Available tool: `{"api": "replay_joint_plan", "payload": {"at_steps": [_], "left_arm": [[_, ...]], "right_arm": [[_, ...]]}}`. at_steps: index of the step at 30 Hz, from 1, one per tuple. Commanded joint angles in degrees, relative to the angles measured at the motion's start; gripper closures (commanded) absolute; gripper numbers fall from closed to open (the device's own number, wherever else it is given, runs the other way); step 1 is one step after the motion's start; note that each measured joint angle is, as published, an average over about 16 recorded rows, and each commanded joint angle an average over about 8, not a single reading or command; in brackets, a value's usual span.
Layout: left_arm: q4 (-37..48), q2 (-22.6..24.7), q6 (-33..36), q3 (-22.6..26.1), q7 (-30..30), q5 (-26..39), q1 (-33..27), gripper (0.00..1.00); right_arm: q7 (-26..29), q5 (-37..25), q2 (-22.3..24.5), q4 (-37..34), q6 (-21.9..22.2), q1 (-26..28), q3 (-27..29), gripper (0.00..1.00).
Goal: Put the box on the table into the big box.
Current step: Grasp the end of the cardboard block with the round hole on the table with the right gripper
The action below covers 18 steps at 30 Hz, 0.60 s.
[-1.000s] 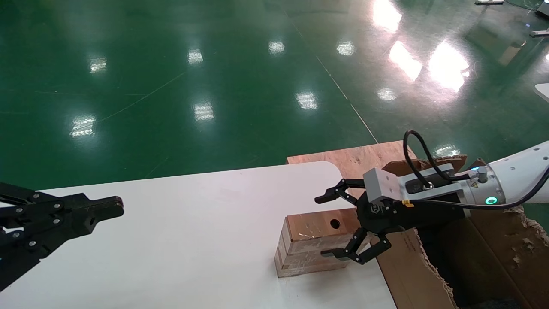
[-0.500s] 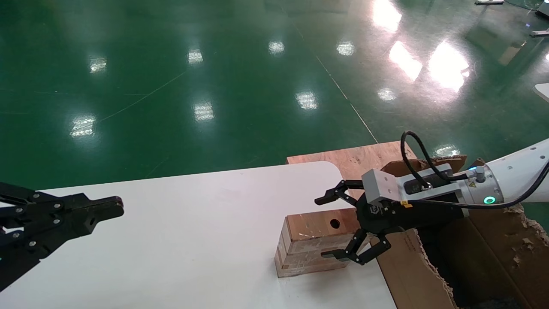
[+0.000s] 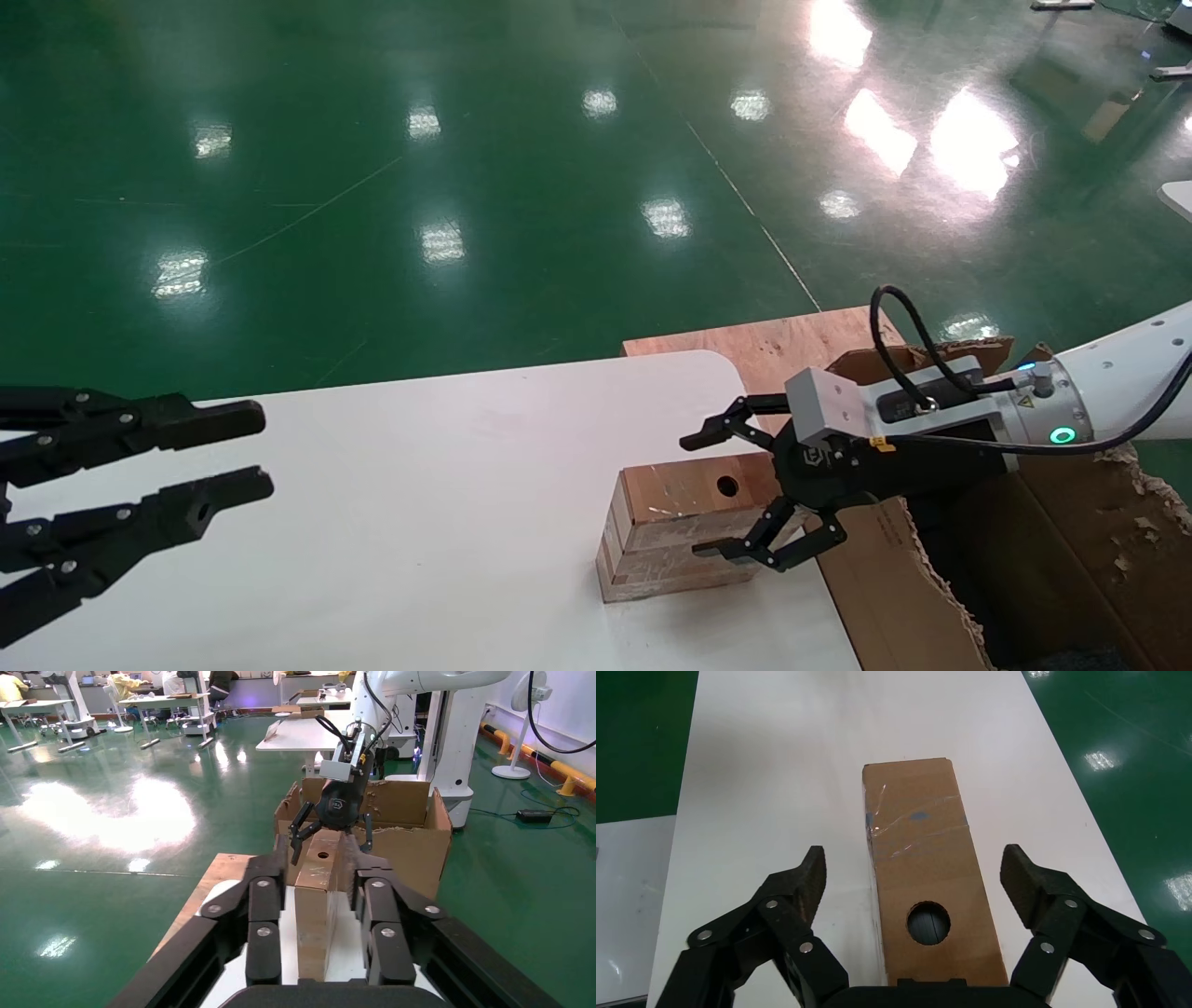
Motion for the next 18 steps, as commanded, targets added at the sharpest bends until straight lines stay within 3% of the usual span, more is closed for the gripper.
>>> {"api": "replay_joint_plan", "payload": {"at_steps": [1,18], "left_arm": [[0.00,0.00,0.00,0.00,0.00,0.00,0.00,0.00],[0.00,0.00,0.00,0.00,0.00,0.00,0.00,0.00]], "right_arm": [[0.00,-0.03,0.01,0.02,0.00,-0.02,0.04,1.00],[0.00,-0.11,0.06,0.07,0.00,-0.09,0.14,1.00]]}}
